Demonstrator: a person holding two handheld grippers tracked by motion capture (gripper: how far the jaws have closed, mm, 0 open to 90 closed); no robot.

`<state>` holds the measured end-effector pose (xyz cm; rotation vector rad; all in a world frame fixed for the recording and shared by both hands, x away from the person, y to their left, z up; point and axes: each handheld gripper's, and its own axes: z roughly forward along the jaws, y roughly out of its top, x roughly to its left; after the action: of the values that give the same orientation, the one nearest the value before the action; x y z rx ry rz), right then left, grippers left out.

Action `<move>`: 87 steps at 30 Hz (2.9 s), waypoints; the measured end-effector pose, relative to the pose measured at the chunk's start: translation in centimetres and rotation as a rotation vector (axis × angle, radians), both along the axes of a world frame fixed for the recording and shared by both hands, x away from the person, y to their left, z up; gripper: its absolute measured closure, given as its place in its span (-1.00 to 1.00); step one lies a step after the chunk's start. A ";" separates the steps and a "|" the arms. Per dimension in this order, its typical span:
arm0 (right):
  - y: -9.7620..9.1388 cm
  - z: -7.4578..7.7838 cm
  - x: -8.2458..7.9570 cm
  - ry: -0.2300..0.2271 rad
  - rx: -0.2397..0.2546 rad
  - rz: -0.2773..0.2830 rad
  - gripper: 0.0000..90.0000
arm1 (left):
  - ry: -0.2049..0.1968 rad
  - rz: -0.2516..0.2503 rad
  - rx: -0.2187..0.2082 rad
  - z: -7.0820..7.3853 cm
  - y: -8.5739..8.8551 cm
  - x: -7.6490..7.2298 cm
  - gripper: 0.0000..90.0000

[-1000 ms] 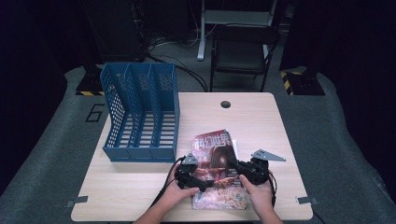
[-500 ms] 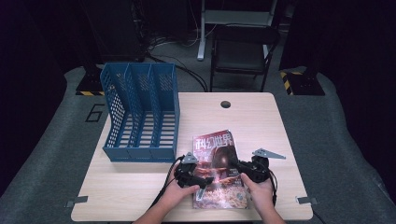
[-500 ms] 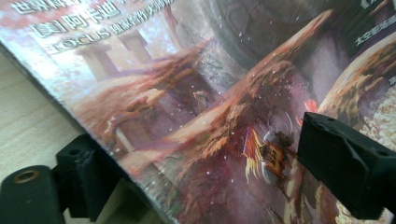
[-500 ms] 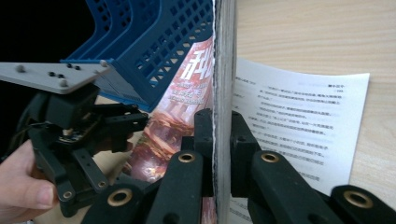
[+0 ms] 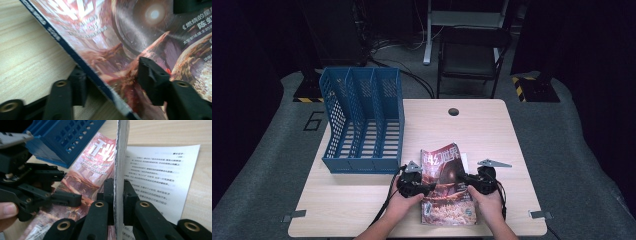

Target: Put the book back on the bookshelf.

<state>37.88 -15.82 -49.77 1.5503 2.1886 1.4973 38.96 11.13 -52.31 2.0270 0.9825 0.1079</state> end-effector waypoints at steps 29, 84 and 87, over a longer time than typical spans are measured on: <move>-1.2 -1.1 0.8 0.083 0.036 -0.016 0.75 | 0.035 0.042 -0.032 2.8 0.6 0.4 0.66; -0.1 1.6 -0.1 0.022 0.011 0.100 0.80 | -0.019 0.006 -0.076 6.2 2.9 0.3 0.80; -0.1 2.0 -0.2 0.005 0.003 0.093 0.81 | -0.024 -0.005 -0.076 6.5 2.9 0.3 0.80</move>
<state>37.64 -15.95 -47.80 1.4739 2.2926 1.5239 39.26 14.01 -45.79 1.9549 0.9528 0.0908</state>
